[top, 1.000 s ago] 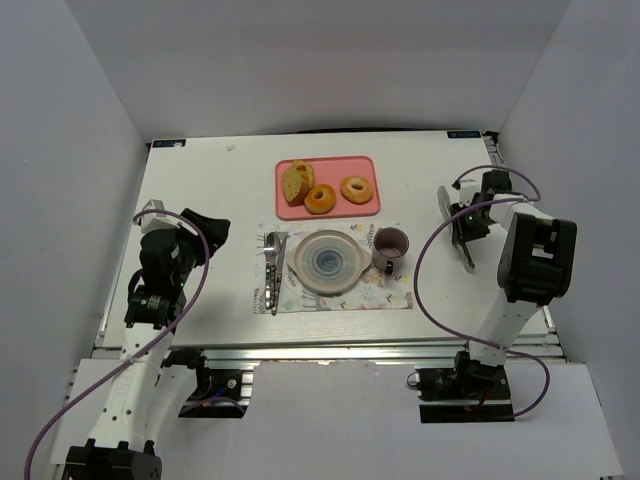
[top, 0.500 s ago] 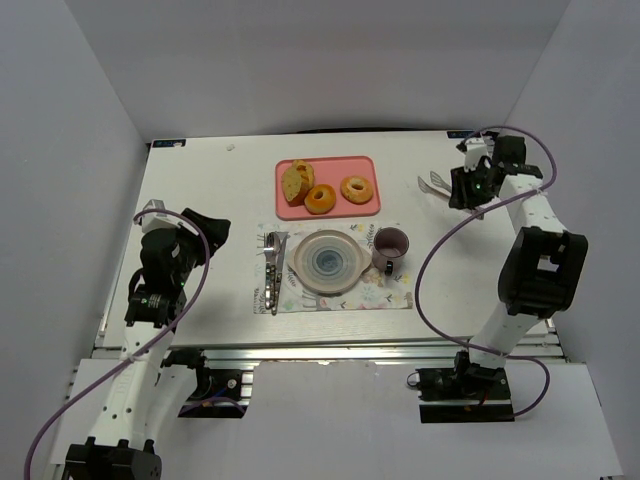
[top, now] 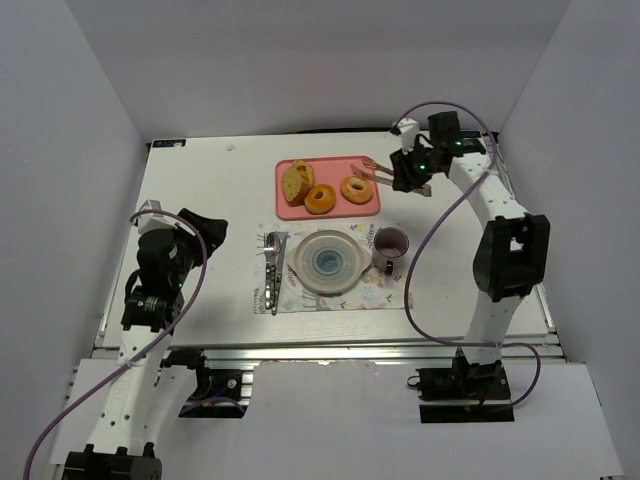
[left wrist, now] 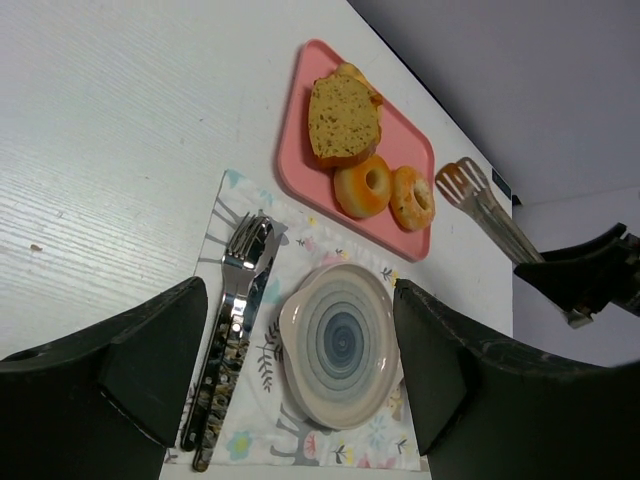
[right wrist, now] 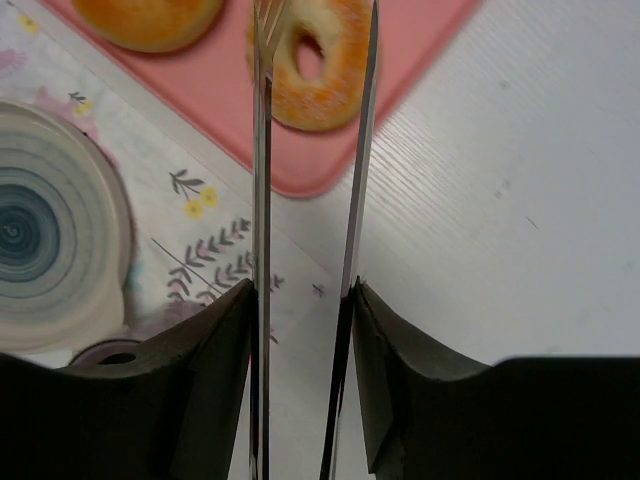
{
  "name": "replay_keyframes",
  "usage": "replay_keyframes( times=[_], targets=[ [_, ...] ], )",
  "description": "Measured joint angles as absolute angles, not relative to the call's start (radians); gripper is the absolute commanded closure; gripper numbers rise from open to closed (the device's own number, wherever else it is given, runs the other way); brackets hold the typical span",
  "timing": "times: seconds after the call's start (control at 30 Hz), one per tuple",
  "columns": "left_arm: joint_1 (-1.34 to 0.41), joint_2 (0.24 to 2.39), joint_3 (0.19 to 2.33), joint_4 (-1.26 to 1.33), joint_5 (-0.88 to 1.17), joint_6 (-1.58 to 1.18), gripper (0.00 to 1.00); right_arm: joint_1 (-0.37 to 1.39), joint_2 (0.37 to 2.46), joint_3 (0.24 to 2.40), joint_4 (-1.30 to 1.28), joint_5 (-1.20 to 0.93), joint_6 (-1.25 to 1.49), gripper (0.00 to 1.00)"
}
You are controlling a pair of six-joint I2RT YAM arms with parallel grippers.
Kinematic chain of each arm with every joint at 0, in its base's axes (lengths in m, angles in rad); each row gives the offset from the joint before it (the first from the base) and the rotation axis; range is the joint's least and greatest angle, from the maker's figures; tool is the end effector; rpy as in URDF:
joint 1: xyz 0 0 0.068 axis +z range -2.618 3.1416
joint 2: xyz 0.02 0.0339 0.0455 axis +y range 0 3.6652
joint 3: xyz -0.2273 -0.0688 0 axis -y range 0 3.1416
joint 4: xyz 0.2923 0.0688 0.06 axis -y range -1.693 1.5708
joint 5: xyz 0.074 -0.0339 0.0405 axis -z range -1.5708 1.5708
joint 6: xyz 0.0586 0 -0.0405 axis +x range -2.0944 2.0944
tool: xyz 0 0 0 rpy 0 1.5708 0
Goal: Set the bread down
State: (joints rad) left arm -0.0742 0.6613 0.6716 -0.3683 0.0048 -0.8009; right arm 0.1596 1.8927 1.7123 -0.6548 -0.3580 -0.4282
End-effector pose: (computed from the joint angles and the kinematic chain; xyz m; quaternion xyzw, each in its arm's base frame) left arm 0.2557 -0.0193 0.2696 -0.2908 0.7685 -0.2433 0.5154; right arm 0.4674 0.0960 0.2401 -0.3273 0.8603 0.1173 0.3729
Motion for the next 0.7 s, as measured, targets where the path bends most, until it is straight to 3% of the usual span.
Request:
replay_keyframes(
  times=[0.37, 0.7],
  targets=[
    [-0.074, 0.596, 0.688, -0.445, -0.046, -0.805, 0.16, 0.294, 2.07, 1.812, -0.67, -0.374, -0.422, 0.54],
    [-0.074, 0.585, 0.69, -0.472, -0.065, -0.812, 0.16, 0.318, 2.078, 1.818, -0.67, -0.377, -0.382, 0.55]
  ],
)
